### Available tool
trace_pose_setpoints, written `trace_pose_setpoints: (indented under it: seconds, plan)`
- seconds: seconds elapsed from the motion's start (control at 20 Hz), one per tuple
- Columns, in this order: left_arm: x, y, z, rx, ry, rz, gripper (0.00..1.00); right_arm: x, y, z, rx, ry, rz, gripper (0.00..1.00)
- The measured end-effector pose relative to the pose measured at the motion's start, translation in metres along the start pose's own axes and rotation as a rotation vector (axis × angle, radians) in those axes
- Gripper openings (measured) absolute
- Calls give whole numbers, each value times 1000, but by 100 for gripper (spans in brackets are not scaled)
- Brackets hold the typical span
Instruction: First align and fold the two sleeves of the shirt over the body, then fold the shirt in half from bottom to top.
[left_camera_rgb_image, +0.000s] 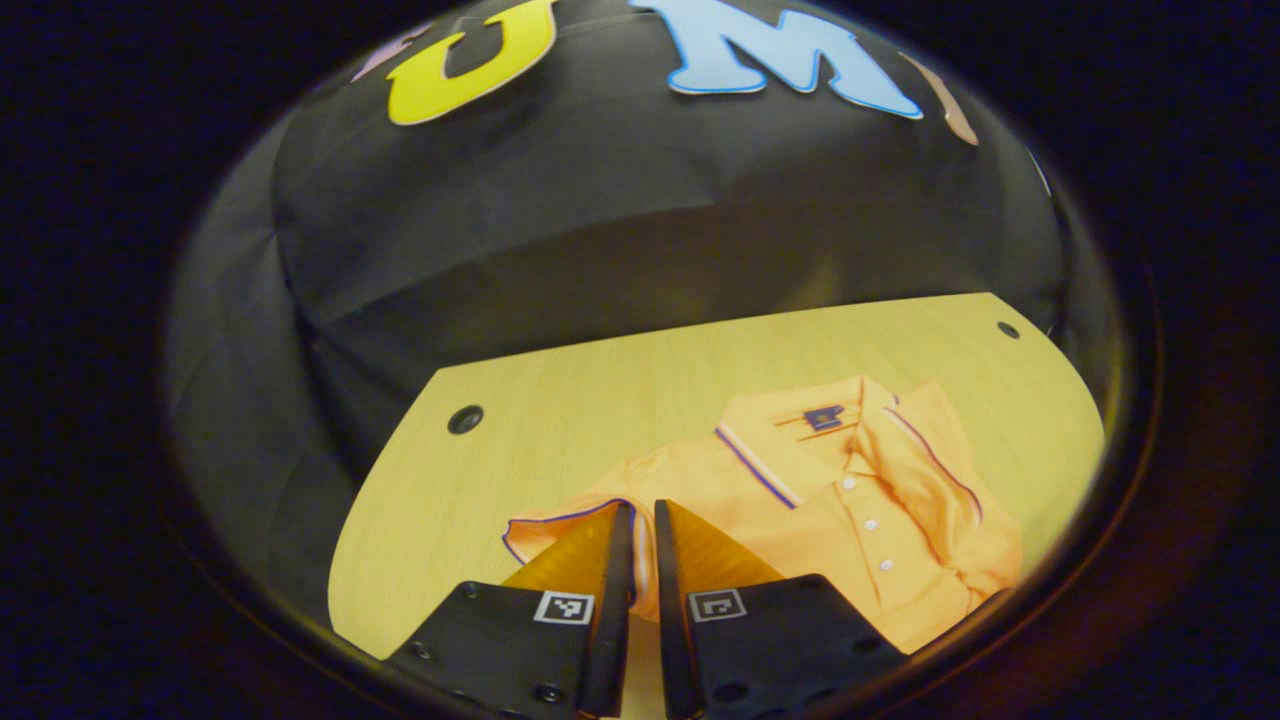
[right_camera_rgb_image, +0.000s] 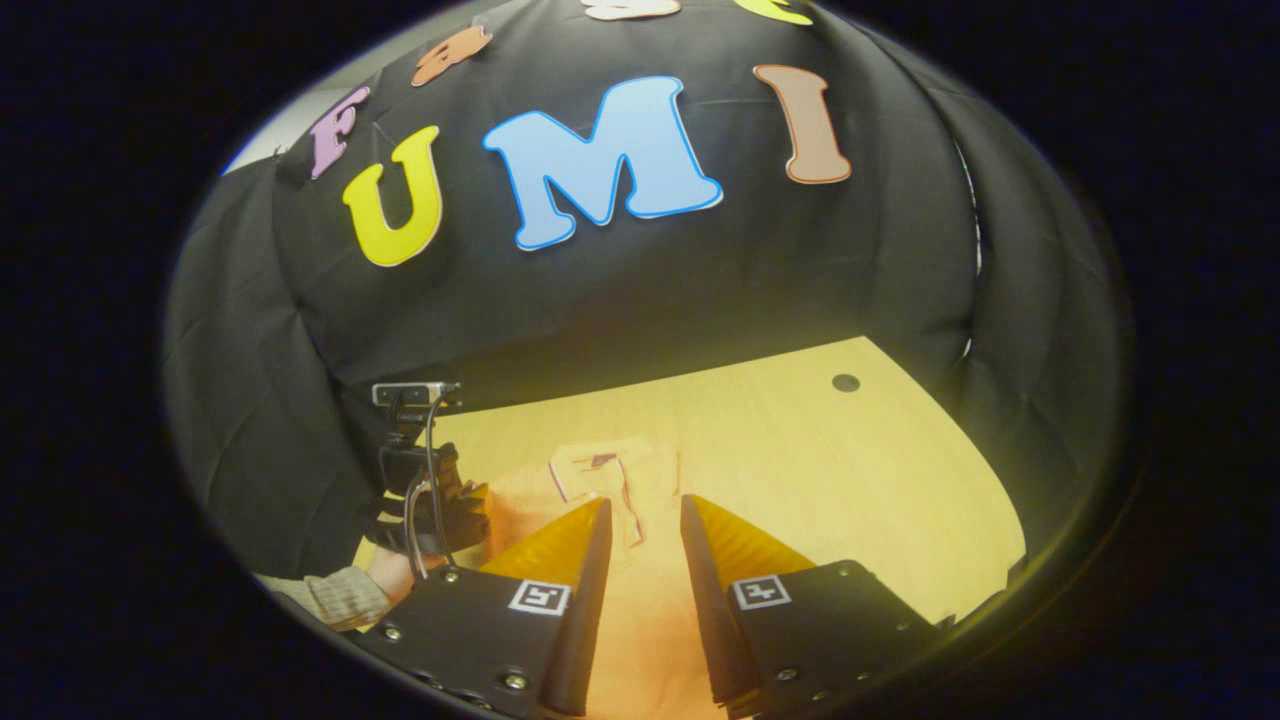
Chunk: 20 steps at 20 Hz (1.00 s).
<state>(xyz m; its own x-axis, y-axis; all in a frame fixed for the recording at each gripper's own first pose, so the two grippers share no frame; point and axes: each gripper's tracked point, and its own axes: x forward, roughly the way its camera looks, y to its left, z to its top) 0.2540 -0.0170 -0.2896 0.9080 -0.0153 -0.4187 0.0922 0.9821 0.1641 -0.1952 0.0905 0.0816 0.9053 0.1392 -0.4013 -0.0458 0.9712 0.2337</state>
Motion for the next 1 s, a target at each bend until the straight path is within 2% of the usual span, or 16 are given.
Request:
trace_pose_setpoints:
  seconds: [0.2, 0.25, 0.35, 0.4, 0.45, 0.7, 0.75, 0.8, 0.85, 0.9, 1.0]
  plan:
    - [-10, -64, 20, 96, -34, -103, 21, -1, -5, -1, 19, -5, -29, 45]
    - [-13, -79, 24, 118, -38, -124, 17, -1, -6, -1, 27, -6, -38, 45]
    - [-14, -105, 27, 137, -38, -162, 17, -4, -8, -2, 45, -4, -52, 45]
    - [-15, -113, 26, 138, -29, -169, 7, -5, -9, -2, 52, -5, -59, 45]
    - [-15, -122, 23, 132, -20, -176, 7, -5, -11, -3, 57, -6, -68, 45]
    - [-22, -126, 18, 82, 2, -181, 7, -7, -17, -5, 76, -3, -94, 45]
    - [-25, -122, 18, 73, 2, -175, 16, -8, -17, -8, 78, 2, -92, 45]
    - [-30, -122, 20, 56, 2, -189, 11, -8, -17, -10, 77, 8, -90, 45]
    - [-38, -117, 20, 37, 1, -192, 25, -9, -17, -12, 72, 16, -88, 45]
    - [-47, -117, 20, 12, 2, -211, 34, -9, -17, -15, 64, 26, -84, 45]
    - [-66, -106, 15, -26, 15, -213, 72, -12, -18, -23, 45, 55, -74, 45]
